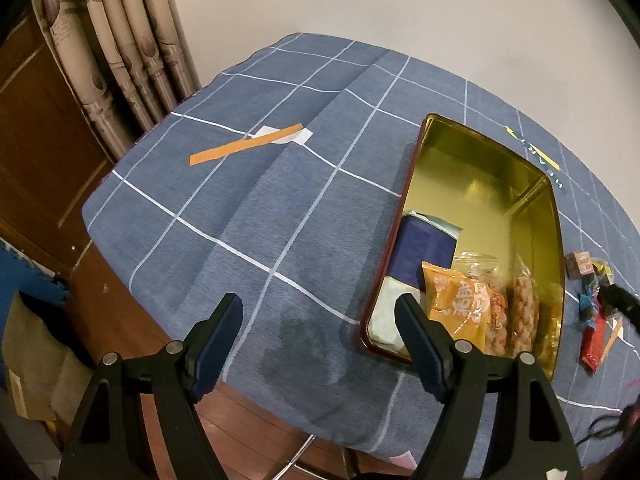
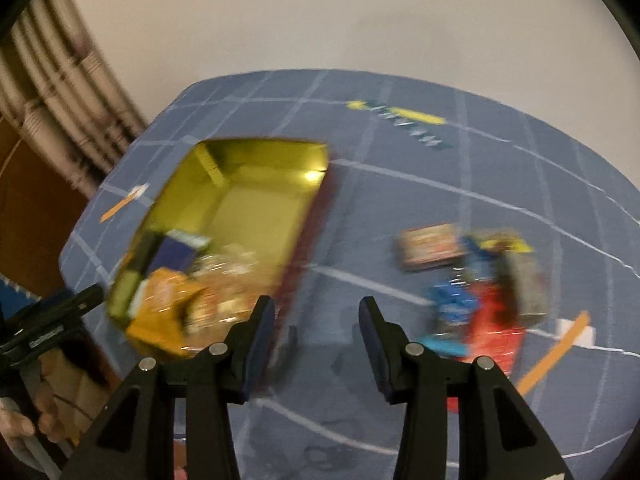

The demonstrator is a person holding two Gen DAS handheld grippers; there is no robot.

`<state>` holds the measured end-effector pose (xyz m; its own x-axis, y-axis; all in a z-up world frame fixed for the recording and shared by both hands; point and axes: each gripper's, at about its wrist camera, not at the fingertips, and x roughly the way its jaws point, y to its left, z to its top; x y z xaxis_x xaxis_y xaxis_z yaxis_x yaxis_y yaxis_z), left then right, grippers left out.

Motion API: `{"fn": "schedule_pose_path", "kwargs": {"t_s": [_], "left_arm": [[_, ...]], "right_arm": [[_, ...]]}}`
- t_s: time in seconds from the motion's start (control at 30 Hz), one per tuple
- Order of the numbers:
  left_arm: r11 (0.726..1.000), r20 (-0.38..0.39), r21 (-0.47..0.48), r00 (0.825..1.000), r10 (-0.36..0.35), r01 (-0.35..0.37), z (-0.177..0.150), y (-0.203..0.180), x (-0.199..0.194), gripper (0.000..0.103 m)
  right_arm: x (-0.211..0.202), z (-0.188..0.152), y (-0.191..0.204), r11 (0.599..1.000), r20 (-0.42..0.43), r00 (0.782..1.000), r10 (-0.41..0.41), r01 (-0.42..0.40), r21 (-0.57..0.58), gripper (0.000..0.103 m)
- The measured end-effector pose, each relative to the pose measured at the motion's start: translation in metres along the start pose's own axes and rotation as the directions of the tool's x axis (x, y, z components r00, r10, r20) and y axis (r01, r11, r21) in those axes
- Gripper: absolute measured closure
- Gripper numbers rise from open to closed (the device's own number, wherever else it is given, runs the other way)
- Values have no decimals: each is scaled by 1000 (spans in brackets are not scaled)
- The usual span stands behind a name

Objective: Organize snacks
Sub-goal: 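Grasp the clear bag of dark grey snack with the right gripper, then move the left gripper to the red packet and grasp it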

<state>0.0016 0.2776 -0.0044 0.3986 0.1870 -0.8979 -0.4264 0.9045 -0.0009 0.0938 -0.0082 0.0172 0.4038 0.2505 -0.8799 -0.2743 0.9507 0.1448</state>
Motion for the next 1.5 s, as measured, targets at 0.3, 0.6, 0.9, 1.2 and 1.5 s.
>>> {"fn": "schedule_pose_path", "kwargs": {"t_s": [0.3,0.6,0.9,1.2,1.5], "left_arm": [[1000,5,12,1000,19,-19,-5,-11,-6,28],[995,32,96,999,19,-22,-15,-48,-32,28],[962,2,268,999,-52,49,-20,-134,-41,27],[898,-78,406,986,-150,169,-34,-214,-26,27],[839,-220,428,939,-265,337,-52,-258,-4,28]], "right_arm": [[1,2,-104,983,-8,988,-152,152,102,58],[24,1,-133,985,-59,988,-140,144,89,58],[49,3,-139,991,-74,991,-109,114,73,58],[47,-2,-146,993,-36,995,-97,99,60,67],[26,-27,-191,979,14,986,-165,162,123,67]]}}
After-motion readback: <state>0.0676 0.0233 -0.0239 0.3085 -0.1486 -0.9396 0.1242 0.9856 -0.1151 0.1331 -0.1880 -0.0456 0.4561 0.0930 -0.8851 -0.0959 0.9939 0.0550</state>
